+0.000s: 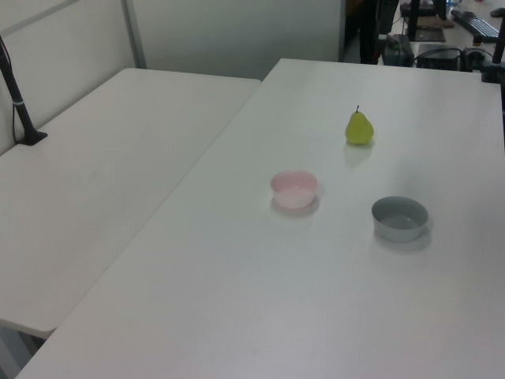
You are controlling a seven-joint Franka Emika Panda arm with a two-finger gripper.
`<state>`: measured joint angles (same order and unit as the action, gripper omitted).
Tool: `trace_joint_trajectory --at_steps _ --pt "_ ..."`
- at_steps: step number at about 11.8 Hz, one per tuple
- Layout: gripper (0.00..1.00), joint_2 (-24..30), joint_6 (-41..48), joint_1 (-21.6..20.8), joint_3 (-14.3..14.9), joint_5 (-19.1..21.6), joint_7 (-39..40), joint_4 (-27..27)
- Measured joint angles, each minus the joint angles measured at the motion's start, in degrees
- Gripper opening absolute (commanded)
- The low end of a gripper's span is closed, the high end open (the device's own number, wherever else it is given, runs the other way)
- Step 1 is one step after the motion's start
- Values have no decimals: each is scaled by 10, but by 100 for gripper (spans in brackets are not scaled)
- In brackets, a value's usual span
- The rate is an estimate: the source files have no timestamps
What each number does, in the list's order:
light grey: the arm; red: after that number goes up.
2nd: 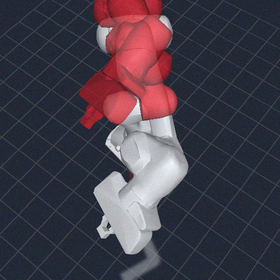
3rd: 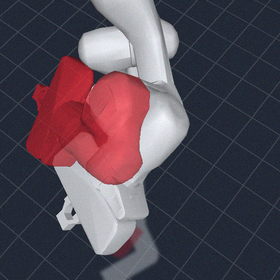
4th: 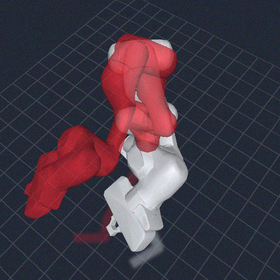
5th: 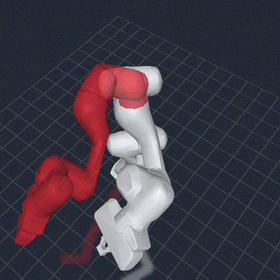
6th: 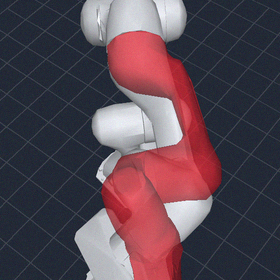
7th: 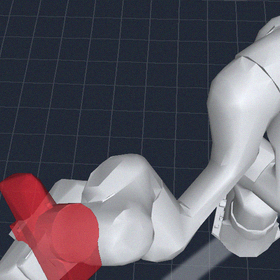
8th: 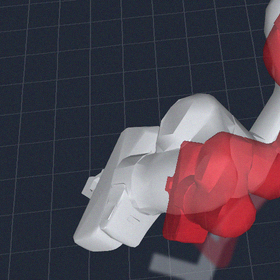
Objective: Place the pear in the bowl
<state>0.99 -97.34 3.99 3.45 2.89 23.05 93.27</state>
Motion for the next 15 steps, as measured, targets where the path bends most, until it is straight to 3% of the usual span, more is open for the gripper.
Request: trace_joint_trajectory --at_steps 6,15 --pt "100 -31 -1 27 1 -20 63 8" --pt "100 -89 -165 64 5 -23 65 92"
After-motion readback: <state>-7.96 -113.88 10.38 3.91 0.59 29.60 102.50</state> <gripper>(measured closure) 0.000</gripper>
